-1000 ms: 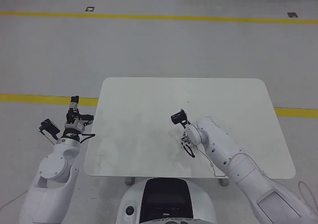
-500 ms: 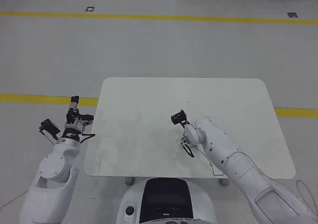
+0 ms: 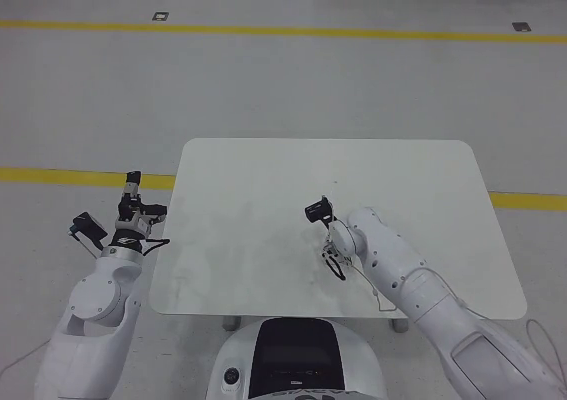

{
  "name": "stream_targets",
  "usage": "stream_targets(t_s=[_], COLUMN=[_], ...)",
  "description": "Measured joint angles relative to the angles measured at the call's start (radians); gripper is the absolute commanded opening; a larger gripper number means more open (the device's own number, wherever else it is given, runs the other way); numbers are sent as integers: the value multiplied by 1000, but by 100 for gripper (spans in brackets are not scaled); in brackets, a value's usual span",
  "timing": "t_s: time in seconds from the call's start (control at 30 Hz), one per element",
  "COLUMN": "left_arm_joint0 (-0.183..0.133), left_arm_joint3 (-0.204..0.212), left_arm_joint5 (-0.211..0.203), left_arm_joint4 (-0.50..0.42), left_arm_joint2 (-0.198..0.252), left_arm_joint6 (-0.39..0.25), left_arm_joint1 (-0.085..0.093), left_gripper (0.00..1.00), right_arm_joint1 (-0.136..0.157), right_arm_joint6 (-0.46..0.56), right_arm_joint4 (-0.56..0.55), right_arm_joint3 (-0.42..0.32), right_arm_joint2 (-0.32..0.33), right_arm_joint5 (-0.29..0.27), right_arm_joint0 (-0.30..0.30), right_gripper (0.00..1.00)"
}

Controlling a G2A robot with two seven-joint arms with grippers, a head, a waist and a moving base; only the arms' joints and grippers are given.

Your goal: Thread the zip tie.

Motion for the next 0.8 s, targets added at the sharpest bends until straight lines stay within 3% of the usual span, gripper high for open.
stream_targets(t_s=[0.1, 0.27, 0.53, 0.8], left_arm_joint0=[0, 0, 0, 0], left_arm_joint3=[0, 0, 0, 0], left_arm_joint5=[0, 0, 0, 0], left_arm_joint4=[0, 0, 0, 0], left_arm_joint2=[0, 0, 0, 0], left_arm_joint6=[0, 0, 0, 0], left_arm_joint1=[0, 0, 0, 0], left_gripper=[100, 100, 100, 100], right_arm_joint1=[-3, -7, -7, 6], right_arm_joint6=[-3, -6, -5, 10], right_arm_joint4=[4, 5, -3, -37], right_arm_joint3=[8, 14, -2, -90], right_arm_joint2=[0, 2, 11, 42], right_arm_joint5=[0, -1, 2, 4], right_arm_joint0=[3, 5, -5, -47], right_gripper=[13, 0, 0, 0])
